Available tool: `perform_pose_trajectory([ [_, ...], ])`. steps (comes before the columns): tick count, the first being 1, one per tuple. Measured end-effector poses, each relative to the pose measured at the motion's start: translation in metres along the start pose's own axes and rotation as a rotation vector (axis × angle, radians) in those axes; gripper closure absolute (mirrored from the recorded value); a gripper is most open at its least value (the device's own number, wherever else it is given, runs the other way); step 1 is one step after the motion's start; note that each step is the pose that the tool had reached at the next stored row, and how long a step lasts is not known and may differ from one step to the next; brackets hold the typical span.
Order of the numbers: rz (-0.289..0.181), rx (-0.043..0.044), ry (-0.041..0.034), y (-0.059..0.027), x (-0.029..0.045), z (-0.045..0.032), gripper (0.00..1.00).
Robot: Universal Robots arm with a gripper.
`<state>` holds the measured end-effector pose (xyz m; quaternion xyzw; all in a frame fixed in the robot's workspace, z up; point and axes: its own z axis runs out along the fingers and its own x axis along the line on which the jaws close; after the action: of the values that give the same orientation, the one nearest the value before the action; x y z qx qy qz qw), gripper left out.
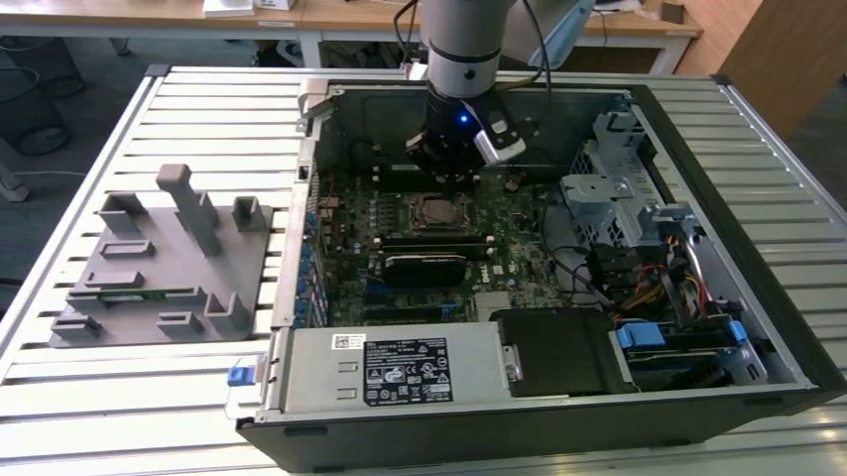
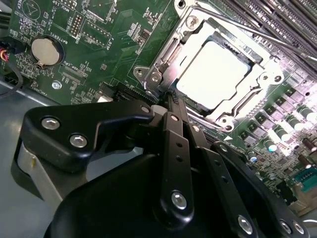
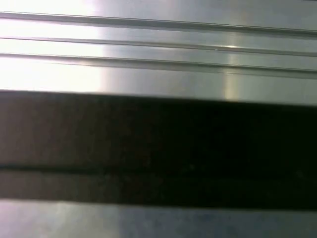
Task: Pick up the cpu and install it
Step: 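Install the first cpu locking lever, then install the second cpu locking lever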
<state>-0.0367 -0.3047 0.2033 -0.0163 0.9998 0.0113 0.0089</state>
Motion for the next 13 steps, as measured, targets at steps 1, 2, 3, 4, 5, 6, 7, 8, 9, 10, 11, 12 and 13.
perform_pose_trajectory([
  [1,0.000,0.0000,0.0000,-0.0003,0.0000,0.0000,0.89],
  [2,0.000,0.0000,0.0000,-0.0006,0.0000,0.0000,0.89],
  [3,0.000,0.0000,0.0000,-0.0010,0.0000,0.0000,0.89],
  [4,0.000,-0.0001,0.0000,-0.0013,0.0000,0.0000,0.89],
  [5,0.000,0.0000,-0.0001,-0.0017,0.0000,0.0000,0.89],
  [6,0.000,0.0000,0.0000,-0.0022,0.0001,0.0000,0.89],
  [7,0.000,0.0000,0.0000,-0.0028,0.0001,-0.0001,0.89],
  [8,0.000,0.0001,0.0000,-0.0036,0.0001,-0.0001,0.89],
  [9,0.000,0.0001,0.0001,-0.0044,0.0001,-0.0001,0.89],
  [10,0.000,0.0000,0.0000,-0.0053,0.0002,-0.0001,0.89],
  [11,0.000,0.0001,0.0000,-0.0062,0.0002,-0.0002,0.89],
  [12,0.000,0.0000,0.0000,-0.0072,0.0002,-0.0002,0.89],
  [13,0.000,0.0000,0.0000,-0.0081,0.0003,-0.0002,0.89],
])
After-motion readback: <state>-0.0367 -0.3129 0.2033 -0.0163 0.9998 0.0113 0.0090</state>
